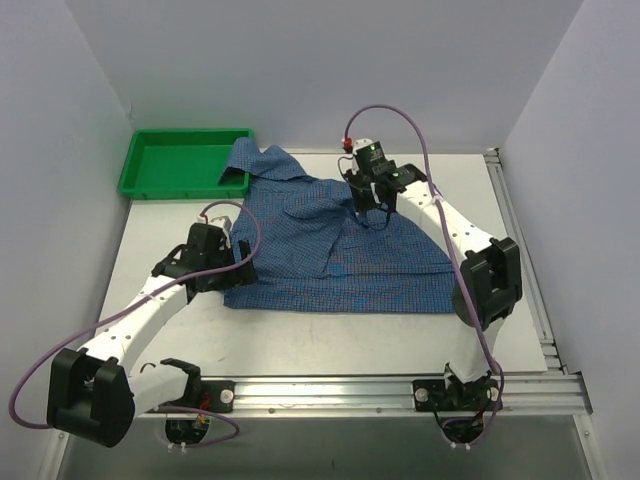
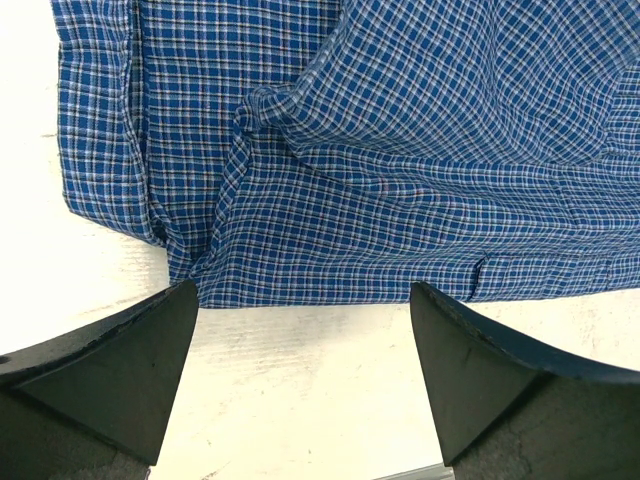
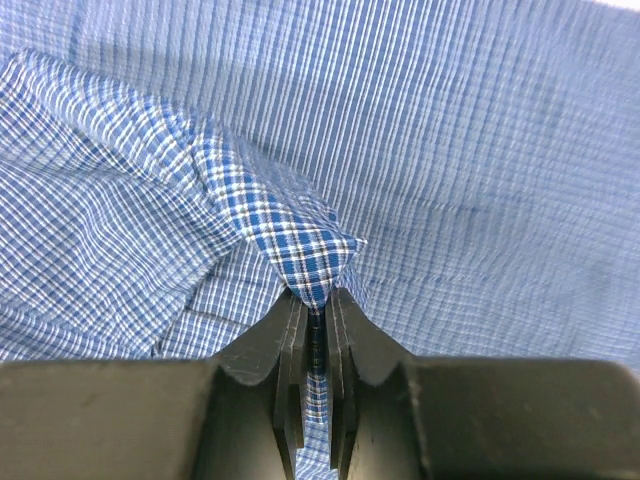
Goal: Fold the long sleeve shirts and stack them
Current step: Fold the shirt
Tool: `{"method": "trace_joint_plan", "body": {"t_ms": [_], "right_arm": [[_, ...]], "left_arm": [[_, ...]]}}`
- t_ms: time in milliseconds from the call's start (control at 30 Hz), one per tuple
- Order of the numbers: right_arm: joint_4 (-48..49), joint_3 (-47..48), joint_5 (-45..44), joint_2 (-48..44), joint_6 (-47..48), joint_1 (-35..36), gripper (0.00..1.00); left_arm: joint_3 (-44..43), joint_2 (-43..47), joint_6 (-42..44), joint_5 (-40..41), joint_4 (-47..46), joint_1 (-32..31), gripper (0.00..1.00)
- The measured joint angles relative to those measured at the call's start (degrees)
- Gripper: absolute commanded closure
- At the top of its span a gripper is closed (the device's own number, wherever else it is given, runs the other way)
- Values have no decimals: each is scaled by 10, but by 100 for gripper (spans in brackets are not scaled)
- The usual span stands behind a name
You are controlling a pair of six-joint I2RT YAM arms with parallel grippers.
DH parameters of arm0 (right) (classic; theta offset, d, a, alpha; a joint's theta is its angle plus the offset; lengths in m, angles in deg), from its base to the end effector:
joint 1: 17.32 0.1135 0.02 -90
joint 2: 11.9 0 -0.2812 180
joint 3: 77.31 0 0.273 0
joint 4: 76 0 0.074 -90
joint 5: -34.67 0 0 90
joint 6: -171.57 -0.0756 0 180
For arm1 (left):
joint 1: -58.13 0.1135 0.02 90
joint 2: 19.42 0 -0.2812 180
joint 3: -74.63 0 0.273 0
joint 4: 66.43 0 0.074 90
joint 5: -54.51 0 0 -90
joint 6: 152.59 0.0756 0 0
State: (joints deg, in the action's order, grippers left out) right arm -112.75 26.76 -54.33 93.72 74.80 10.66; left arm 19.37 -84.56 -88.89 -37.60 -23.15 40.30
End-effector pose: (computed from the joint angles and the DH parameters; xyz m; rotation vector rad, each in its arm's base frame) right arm 0.4286 0.2292 0.2842 -0.4257 2.2217 0.3461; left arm 0.2470 -0.0824 0.2021 -0.1717 2.5297 -0.3605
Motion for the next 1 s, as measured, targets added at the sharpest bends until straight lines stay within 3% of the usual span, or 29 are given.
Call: {"method": "trace_joint_plan", "body": {"t_ms": [567,833,1000], "right_arm": [[-19,246,-165,47,151,67,100],[-22,238,-172,60,176,89,99],[-35,139,-165,21,165,111,99]], "left_arm": [[0,-6,0,-18,0,1,4],[0,-25,0,-23,1,3,4],[0,-25,-3,-23,1,4,5]]}}
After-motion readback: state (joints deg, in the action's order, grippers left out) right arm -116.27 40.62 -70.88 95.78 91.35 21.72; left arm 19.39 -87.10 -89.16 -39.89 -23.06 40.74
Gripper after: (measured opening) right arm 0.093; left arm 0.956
